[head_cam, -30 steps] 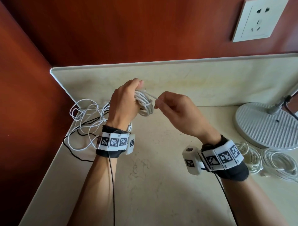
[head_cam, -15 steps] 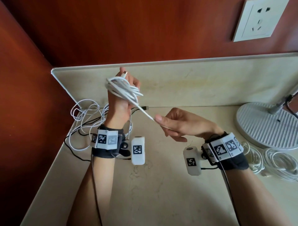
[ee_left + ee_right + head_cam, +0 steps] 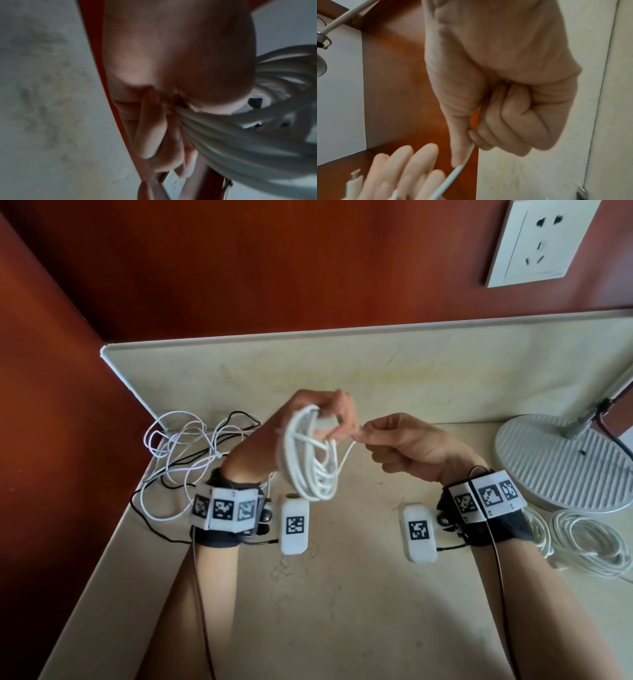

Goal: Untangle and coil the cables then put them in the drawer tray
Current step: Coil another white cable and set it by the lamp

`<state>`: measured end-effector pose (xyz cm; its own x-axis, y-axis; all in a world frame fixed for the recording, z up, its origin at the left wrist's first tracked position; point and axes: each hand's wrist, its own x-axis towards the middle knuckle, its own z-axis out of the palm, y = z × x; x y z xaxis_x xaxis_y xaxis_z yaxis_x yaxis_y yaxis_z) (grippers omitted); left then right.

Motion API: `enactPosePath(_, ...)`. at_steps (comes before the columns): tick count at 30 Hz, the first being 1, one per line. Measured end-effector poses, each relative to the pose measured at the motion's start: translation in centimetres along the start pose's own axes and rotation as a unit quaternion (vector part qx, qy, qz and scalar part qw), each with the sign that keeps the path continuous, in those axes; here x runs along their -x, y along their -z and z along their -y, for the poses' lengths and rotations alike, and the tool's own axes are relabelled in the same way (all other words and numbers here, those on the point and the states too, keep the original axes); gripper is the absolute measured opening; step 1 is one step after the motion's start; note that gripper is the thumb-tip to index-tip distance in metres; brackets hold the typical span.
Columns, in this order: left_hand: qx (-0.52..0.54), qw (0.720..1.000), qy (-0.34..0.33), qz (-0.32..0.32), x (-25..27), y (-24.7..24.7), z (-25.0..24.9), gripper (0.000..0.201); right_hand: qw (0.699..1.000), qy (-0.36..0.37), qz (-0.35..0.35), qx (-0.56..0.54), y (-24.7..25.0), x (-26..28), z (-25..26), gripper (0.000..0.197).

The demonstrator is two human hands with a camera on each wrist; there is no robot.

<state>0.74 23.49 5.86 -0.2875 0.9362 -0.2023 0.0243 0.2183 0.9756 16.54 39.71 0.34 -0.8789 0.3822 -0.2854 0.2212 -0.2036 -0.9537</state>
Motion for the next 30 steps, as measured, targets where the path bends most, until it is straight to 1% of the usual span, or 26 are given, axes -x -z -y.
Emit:
enactPosePath(1,0.001,1.0,-0.002,0.0,-0.8,-1.1,-0.2,0.033,1.0,-0.007,-0.011,-0.019,0.2,-0.1,-0.1,0.051)
enactPosePath(2,-0.036,0.999,-0.009,0.009,-1.5,-1.1,0.3,0.03,0.999,-0.013,-0.018,-0.037,0.3,-0.3,-0.2,0.048)
enactPosePath(3,-0.107,0.992,-0.046,0.056,-1.4,-1.8,0.0,0.022,0.998,-0.019,-0.025,-0.053,0.4,-0.4,-0.3,0.045)
enactPosePath(4,-0.224,0.968,-0.077,0.077,-2.0,-2.3,0.3,0.017,0.997,-0.025,-0.031,-0.069,0.5,-0.5,-0.2,0.041)
enactPosePath(5,-0.335,0.93,-0.109,0.1,-2.2,-2.7,0.5,0.022,0.995,-0.032,-0.035,-0.088,0.6,-0.5,-0.1,0.039)
enactPosePath(6,-0.412,0.899,-0.106,0.105,-2.7,-2.8,1.0,0.032,0.993,-0.037,-0.037,-0.108,0.7,-0.5,0.0,0.039)
enactPosePath(7,-0.465,0.872,-0.121,0.095,-3.0,-3.0,1.6,0.036,0.991,-0.039,-0.036,-0.121,0.9,-0.4,0.1,0.04)
enactPosePath(9,-0.512,0.843,-0.147,0.067,-3.3,-3.7,2.1,0.034,0.992,-0.032,-0.035,-0.119,1.2,-0.1,0.4,0.04)
enactPosePath(10,-0.543,0.827,-0.134,0.057,-3.6,-3.8,2.6,0.031,0.994,-0.022,-0.039,-0.101,1.3,0.2,0.5,0.039)
enactPosePath(12,-0.591,0.794,-0.139,0.024,-4.3,-4.1,3.7,0.025,0.997,0.009,-0.062,-0.035,1.2,0.6,0.9,0.038)
enactPosePath(13,-0.607,0.783,-0.139,0.006,-4.8,-4.1,4.2,0.027,0.996,0.029,-0.081,0.007,0.9,0.8,1.2,0.038)
enactPosePath(15,-0.613,0.777,-0.14,-0.027,-5.1,-4.3,4.0,0.035,0.985,0.075,-0.127,0.093,0.0,1.2,1.8,0.032)
enactPosePath(16,-0.611,0.778,-0.145,-0.036,-5.2,-4.4,3.8,0.035,0.975,0.098,-0.149,0.132,-0.4,1.4,2.1,0.026)
enactPosePath(18,-0.61,0.778,-0.137,-0.053,-5.5,-4.2,3.4,0.027,0.955,0.142,-0.179,0.191,-1.3,1.7,2.6,0.016)
enactPosePath(19,-0.602,0.785,-0.134,-0.053,-5.6,-4.0,3.3,0.023,0.946,0.157,-0.192,0.21,-1.6,1.8,2.8,0.013)
enactPosePath(21,-0.577,0.804,-0.137,-0.034,-5.8,-3.6,3.1,0.021,0.931,0.178,-0.224,0.228,-2.0,2.0,3.0,0.011)
enactPosePath(22,-0.562,0.816,-0.136,-0.02,-5.9,-3.4,3.1,0.023,0.926,0.187,-0.238,0.227,-2.1,2.0,3.0,0.013)
enactPosePath(24,-0.528,0.833,-0.163,-0.014,-6.1,-2.9,3.1,0.031,0.925,0.201,-0.251,0.202,-2.3,2.0,3.1,0.017)
enactPosePath(26,-0.481,0.845,-0.233,-0.008,-6.1,-2.3,3.2,0.025,0.924,0.22,-0.268,0.159,-2.2,2.0,3.3,0.018)
enactPosePath(27,-0.453,0.851,-0.266,0.002,-6.1,-2.2,3.3,0.018,0.922,0.227,-0.281,0.139,-2.0,1.9,3.3,0.017)
enactPosePath(28,-0.432,0.854,-0.288,0.016,-6.1,-2.0,3.4,0.008,0.922,0.231,-0.29,0.115,-1.8,2.0,3.4,0.016)
enactPosePath(30,-0.401,0.864,-0.303,0.024,-6.1,-2.2,3.5,0.011,0.928,0.234,-0.283,0.065,-1.5,2.1,3.6,0.013)
